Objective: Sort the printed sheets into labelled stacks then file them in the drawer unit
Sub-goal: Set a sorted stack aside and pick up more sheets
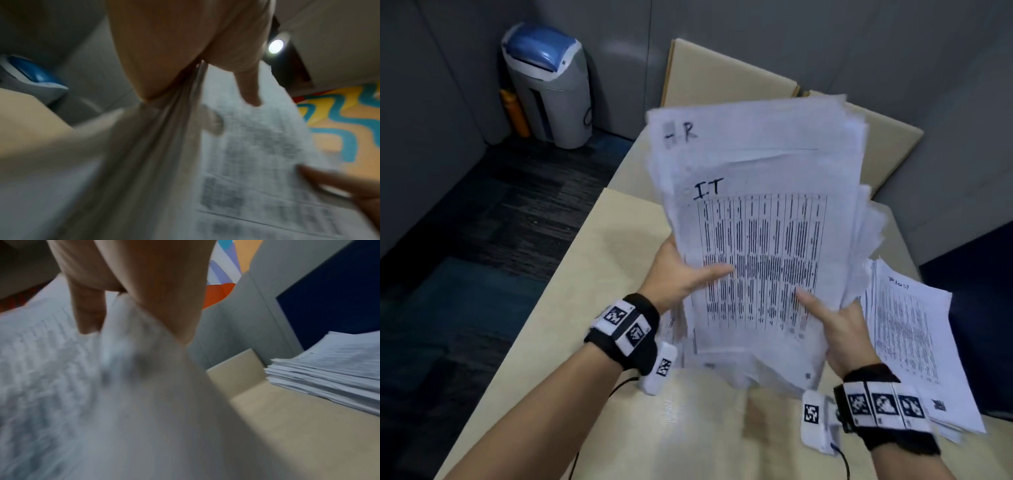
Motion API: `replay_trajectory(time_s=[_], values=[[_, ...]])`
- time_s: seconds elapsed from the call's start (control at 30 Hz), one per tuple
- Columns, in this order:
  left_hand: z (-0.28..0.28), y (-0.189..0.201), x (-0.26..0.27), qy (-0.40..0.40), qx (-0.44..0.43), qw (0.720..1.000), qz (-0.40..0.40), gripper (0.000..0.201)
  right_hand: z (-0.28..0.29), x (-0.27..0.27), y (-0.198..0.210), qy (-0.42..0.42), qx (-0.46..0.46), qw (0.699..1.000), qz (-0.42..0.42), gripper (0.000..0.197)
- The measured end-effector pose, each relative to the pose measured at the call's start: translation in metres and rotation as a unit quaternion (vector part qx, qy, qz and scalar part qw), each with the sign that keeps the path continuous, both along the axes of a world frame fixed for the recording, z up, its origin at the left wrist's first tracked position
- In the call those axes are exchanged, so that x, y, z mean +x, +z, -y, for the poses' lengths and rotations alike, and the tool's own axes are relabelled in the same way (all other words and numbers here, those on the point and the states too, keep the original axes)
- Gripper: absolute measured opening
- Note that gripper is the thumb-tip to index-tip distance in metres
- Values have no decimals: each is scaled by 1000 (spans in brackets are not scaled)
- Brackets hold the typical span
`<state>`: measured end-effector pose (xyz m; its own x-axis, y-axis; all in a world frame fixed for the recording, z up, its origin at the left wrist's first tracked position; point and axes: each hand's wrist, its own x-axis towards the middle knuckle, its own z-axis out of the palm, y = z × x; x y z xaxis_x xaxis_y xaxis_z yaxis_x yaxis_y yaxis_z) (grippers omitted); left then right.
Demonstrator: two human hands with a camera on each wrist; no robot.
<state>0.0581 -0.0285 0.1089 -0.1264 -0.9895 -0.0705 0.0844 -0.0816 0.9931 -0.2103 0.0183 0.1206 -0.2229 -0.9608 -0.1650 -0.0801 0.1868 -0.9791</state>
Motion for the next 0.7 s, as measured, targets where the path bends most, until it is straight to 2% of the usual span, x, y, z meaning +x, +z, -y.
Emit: replay_trajectory(time_s=[0.07,0.1,0.13,0.17,0.2,0.23,0.3,0.4,0.43,0.53,0.63,0.7], values=[[-1,18,-17,34,-10,999,-9,44,11,12,10,-13,-37,999,-34,34],[-1,25,-22,52,-17,998,-15,37,13,19,16,-21,-61,997,-47,24],[-1,31,-25,63,-20,997,-35,34,16,22,21,-30,-81,995,-54,26],[-2,38,-25,67,-21,996,-57,35,17,26,28,-40,-92,994,-51,39],[-2,44,-22,69,-26,995,-72,40,17,27,33,-49,-112,991,-47,47],[-4,51,-19,73,-34,994,-80,46,16,26,35,-47,-134,989,-40,46],[-7,63,-11,85,-59,991,-86,51,12,22,35,-23,-154,988,-9,46],[-13,78,0,115,-127,983,-66,46,2,14,29,-13,-149,988,45,71],[-14,81,2,125,-153,979,-49,50,0,11,23,-9,-139,988,60,71],[-13,84,1,122,-183,975,-15,61,-5,12,5,26,-129,988,81,44],[-7,73,0,106,-171,979,14,72,-5,23,-5,24,-103,991,84,44],[-1,57,4,105,-132,986,10,79,-3,30,-10,16,-86,993,75,42]])
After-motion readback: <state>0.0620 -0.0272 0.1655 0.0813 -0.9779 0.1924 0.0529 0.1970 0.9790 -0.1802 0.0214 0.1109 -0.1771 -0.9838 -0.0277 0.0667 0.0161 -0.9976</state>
